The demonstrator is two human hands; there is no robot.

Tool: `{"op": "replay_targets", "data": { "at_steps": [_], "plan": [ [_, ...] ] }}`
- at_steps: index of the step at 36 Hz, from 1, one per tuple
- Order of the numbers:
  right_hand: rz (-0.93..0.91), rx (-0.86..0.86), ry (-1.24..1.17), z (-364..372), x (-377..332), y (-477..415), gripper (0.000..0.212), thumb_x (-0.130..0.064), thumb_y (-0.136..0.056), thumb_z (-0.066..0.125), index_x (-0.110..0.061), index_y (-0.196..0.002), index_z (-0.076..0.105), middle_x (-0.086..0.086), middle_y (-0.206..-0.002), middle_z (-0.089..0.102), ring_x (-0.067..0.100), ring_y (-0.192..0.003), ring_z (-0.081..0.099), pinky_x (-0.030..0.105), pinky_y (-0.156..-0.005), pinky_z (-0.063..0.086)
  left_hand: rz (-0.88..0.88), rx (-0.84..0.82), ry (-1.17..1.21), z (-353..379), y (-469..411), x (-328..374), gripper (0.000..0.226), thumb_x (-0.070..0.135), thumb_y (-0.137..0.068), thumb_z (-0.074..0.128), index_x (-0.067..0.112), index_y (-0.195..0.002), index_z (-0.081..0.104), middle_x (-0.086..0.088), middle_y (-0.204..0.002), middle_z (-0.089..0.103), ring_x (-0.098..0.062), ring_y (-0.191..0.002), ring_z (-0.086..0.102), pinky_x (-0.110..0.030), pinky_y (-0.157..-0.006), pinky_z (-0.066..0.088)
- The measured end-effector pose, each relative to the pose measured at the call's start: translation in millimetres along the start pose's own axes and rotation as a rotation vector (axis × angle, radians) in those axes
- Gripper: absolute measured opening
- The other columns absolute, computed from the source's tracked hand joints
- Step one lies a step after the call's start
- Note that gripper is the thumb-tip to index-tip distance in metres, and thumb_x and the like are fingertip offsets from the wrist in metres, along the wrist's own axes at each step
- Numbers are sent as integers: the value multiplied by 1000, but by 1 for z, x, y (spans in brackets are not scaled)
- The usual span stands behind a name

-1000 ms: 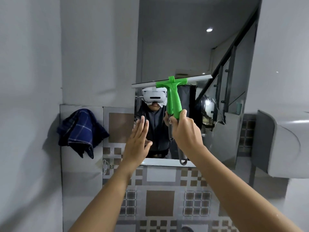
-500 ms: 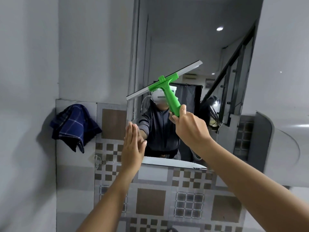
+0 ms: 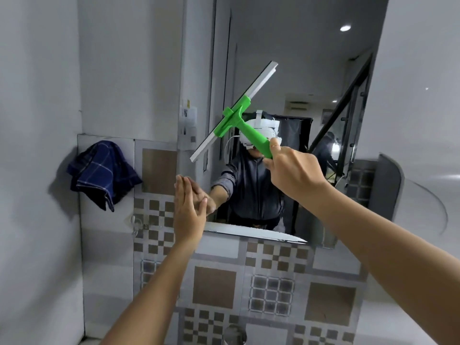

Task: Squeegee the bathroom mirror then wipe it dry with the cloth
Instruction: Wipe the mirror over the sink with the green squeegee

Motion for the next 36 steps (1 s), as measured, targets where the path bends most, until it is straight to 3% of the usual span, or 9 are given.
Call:
{"op": "replay_targets", "data": {
  "at_steps": [5,11,15,18,23,27,32,36],
  "plan": [
    [-59,17,68,-9,26,4,52,-29,-99,37,-4,-142,24,12,-105,64,33,-84,63,31,-55,34,-14,9,-7,-2,-1,3,72,21,-89,56,8,-145,14,-8,-155,5,-23,-143,6,-28,-112,15],
    [-81,23,118,-13,53,26,52,-25,-96,44,-3,-141,30,14,-112,65,35,-89,63,31,-55,34,-14,2,3,-5,0,10,73,25,-90,53,12,-146,8,-5,-156,0,-20,-142,3,-30,-111,18],
    [-81,42,169,-20,63,43,47,-20,-78,72,5,-115,58,14,-73,70,31,-50,62,22,-39,30,-50,25,0,-11,-1,15,70,23,-90,55,11,-146,15,-7,-156,6,-23,-142,12,-28,-107,25],
    [-95,98,184,-25,67,49,51,-15,-62,84,6,-104,64,12,-63,68,28,-37,58,16,-36,24,-21,61,-18,-17,-10,23,65,17,-90,55,9,-145,21,-9,-155,13,-25,-141,18,-34,-108,29],
    [-64,51,181,-31,75,54,50,-9,-57,81,6,-103,66,12,-60,66,27,-30,52,17,-35,28,139,50,-64,-28,-54,46,63,18,-93,50,10,-146,17,-8,-156,10,-20,-142,14,-22,-107,17],
    [-11,31,251,-33,83,61,51,-17,-59,79,-2,-106,67,6,-59,67,24,-32,54,16,-37,25,229,60,-132,-36,-103,60,62,21,-94,46,8,-146,14,-9,-156,9,-18,-143,8,-28,-114,11],
    [52,32,186,-29,94,77,58,-15,-66,79,1,-117,58,11,-55,65,30,-34,55,23,-35,38,303,40,-214,-42,-142,75,62,24,-96,42,4,-145,10,-12,-156,4,-22,-143,2,-34,-117,5],
    [130,27,209,-22,95,93,53,-19,-67,79,-1,-113,60,9,-57,65,29,-35,56,21,-36,33,364,-9,-179,-45,-153,77,65,21,-95,45,-1,-144,10,-17,-155,5,-27,-143,4,-35,-116,5]
  ]
}}
Point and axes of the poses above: each hand's wrist, its own y-axis away from the middle knuckle, its own z-axis out of the palm, x = y × z, the point moved 3 cm from there along -y, towards the middle knuckle
